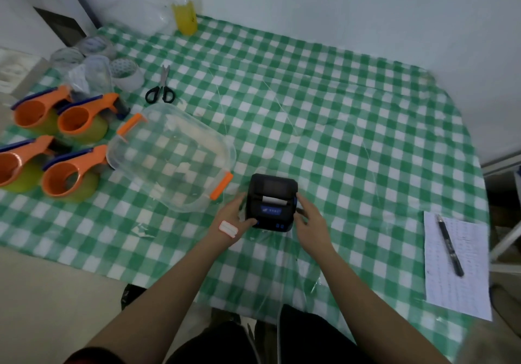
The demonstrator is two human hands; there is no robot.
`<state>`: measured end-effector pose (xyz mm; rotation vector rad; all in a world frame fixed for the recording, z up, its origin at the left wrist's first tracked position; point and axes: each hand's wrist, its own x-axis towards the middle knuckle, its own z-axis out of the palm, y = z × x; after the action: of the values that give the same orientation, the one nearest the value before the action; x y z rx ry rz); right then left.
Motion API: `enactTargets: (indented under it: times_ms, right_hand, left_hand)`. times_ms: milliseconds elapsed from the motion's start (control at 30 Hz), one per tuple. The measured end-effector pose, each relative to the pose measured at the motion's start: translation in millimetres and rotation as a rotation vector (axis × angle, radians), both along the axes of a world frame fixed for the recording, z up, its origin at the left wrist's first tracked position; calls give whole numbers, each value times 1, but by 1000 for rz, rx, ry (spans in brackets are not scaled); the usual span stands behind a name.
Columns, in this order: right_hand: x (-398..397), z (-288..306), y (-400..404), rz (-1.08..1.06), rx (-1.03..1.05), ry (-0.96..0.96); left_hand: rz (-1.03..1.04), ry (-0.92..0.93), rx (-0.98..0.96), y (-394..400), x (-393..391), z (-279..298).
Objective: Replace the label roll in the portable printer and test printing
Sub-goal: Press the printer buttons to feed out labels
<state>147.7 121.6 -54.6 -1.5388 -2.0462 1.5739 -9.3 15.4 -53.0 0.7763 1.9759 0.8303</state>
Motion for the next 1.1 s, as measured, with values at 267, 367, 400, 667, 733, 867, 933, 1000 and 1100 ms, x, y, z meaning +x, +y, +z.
enactTargets:
  times_ms: [267, 367, 400, 667, 733, 867, 933, 1000, 1100]
  right_hand:
    - [3, 1, -1, -70, -188, 108]
    - [1, 2, -2, -177, -246, 164]
    - [-1, 3, -1, -224, -277, 184]
    - [-8, 8, 4, -338, -349, 212]
    - [-8, 9, 5, -339, -354, 214]
    - [-8, 9, 4, -339, -359, 214]
    - [-8, 9, 5, -338, -362, 215]
    - [-8, 8, 5, -337, -364, 214]
    - [-8, 9, 5, -339, -367, 215]
  left_hand:
    - [33, -36, -7, -2, 3, -8]
    - [26, -34, -4, -3, 3, -9]
    - [27, -25, -4, -3, 3, -9]
    - [59, -29, -30, 0, 4, -11]
    - [64, -24, -34, 0, 4, -14]
    - [68, -35, -41, 0, 3, -16]
    - [61, -31, -44, 1, 3, -15]
    - [50, -23, -45, 1, 3, -15]
    - [52, -26, -44, 0, 4, -16]
